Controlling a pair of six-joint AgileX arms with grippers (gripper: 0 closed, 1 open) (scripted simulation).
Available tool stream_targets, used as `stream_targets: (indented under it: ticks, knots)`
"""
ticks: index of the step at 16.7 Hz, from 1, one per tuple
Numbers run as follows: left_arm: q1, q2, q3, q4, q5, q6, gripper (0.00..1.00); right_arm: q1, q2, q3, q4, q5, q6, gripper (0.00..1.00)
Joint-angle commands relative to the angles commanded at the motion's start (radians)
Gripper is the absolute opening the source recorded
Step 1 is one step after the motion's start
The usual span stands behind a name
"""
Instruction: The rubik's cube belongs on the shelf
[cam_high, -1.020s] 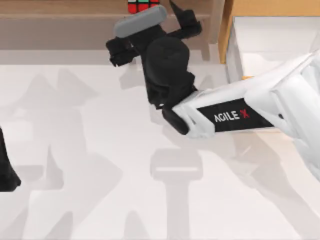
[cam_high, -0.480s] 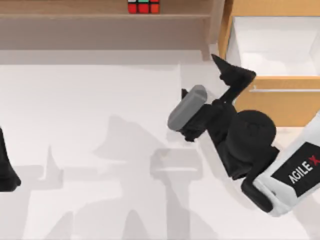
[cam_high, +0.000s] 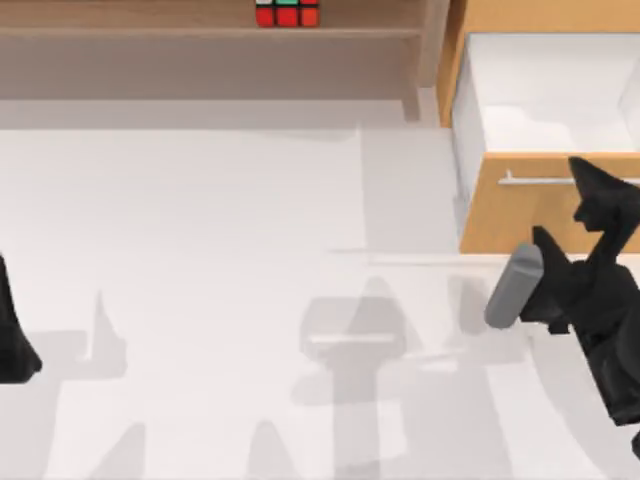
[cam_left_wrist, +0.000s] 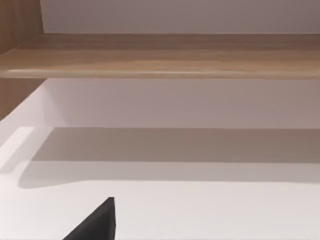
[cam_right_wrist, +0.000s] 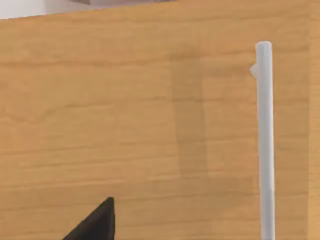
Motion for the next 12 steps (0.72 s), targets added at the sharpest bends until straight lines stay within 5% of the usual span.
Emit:
stream_targets:
  ticks: [4,12]
  knots:
    - [0.000,0.000,0.000,0.000,0.000,0.000,1.00,-0.111,-0.016,-0.059,0.053,0.010,-0.101,1.00]
    - [0.000,0.000,0.000,0.000,0.000,0.000,1.00,-0.126,-0.007,-0.032,0.037,0.003,-0.106,1.00]
